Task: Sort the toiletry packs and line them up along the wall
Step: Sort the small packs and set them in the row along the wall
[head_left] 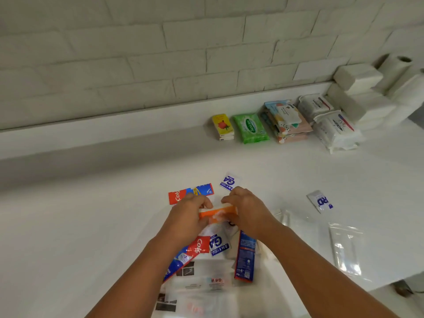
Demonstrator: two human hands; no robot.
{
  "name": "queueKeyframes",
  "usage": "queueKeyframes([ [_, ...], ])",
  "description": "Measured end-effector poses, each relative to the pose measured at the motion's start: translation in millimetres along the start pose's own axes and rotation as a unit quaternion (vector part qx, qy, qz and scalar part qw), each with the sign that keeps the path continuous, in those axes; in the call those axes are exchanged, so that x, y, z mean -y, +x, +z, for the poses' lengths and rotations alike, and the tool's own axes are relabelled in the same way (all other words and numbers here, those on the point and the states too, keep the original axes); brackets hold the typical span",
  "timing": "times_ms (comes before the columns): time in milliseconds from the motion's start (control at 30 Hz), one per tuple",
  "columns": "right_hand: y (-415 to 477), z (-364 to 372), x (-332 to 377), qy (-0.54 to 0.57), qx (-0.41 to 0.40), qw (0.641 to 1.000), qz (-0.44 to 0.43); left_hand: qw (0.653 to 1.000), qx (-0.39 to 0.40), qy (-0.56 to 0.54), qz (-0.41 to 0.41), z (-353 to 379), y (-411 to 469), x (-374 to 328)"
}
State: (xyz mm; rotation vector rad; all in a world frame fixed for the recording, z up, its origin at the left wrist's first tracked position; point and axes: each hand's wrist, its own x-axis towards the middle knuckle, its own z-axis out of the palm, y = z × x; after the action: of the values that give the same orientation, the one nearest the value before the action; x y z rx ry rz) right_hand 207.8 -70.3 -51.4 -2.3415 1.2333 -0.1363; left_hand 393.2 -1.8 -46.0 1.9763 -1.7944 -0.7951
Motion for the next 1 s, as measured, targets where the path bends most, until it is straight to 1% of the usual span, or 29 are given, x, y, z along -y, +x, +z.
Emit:
queueKeyframes([
  [100,1.9,-4.7,-2.9,0.029,-0.017,0.999,-0.010,0.999,0.003,-0.047,0.017,-12.2,13.2,-1.8],
  [167,5.3,-10.9,-4.9,0.034,-0.026,0.999,-0.020,0.997,-0.009,-0.067,0.025,-21.5,23.2,-6.6],
  [267,17.0,-21.9,-9.9,0.079,-0.058,0.995,-0.025,0.987,-0.067,-0.144,0.026,-35.8,42.4,-18.5],
  [367,31.5,-35.6,-12.3,0.177,-0.068,0.982,0.003,0.959,-0.123,-0.257,0.009,-40.7,65.8,-30.6],
  [433,42.3,-44.0,-13.6,0.253,-0.083,0.963,0.031,0.938,-0.156,-0.309,-0.020,-38.0,81.5,-35.8],
  [500,53.9,-49.2,-13.5,0.360,-0.102,0.923,0.084,0.923,-0.168,-0.341,-0.056,-31.9,92.5,-37.4],
  [567,67.3,-52.2,-14.4,0.437,-0.115,0.883,0.123,0.919,-0.160,-0.349,-0.087,-22.4,102.2,-34.5],
  [633,82.8,-58.0,-18.0,0.471,-0.124,0.863,0.137,0.917,-0.157,-0.352,-0.105,-14.6,115.3,-33.3],
  [700,99.3,-68.6,-22.1,0.477,-0.141,0.856,0.143,0.914,-0.166,-0.353,-0.110,-13.5,132.2,-39.5],
  [800,124.1,-80.1,-30.0,0.448,-0.165,0.864,0.158,0.916,-0.182,-0.337,-0.121,-20.2,157.7,-54.1],
  [867,142.6,-84.4,-36.0,0.395,-0.171,0.888,0.161,0.916,-0.185,-0.332,-0.124,-26.8,174.9,-60.5],
  [933,161.7,-90.4,-38.9,0.318,-0.171,0.917,0.166,0.910,-0.190,-0.344,-0.133,-33.8,194.0,-64.3],
  [1000,176.9,-98.5,-39.0,0.258,-0.173,0.935,0.172,0.901,-0.193,-0.358,-0.154,-37.7,216.1,-61.6],
])
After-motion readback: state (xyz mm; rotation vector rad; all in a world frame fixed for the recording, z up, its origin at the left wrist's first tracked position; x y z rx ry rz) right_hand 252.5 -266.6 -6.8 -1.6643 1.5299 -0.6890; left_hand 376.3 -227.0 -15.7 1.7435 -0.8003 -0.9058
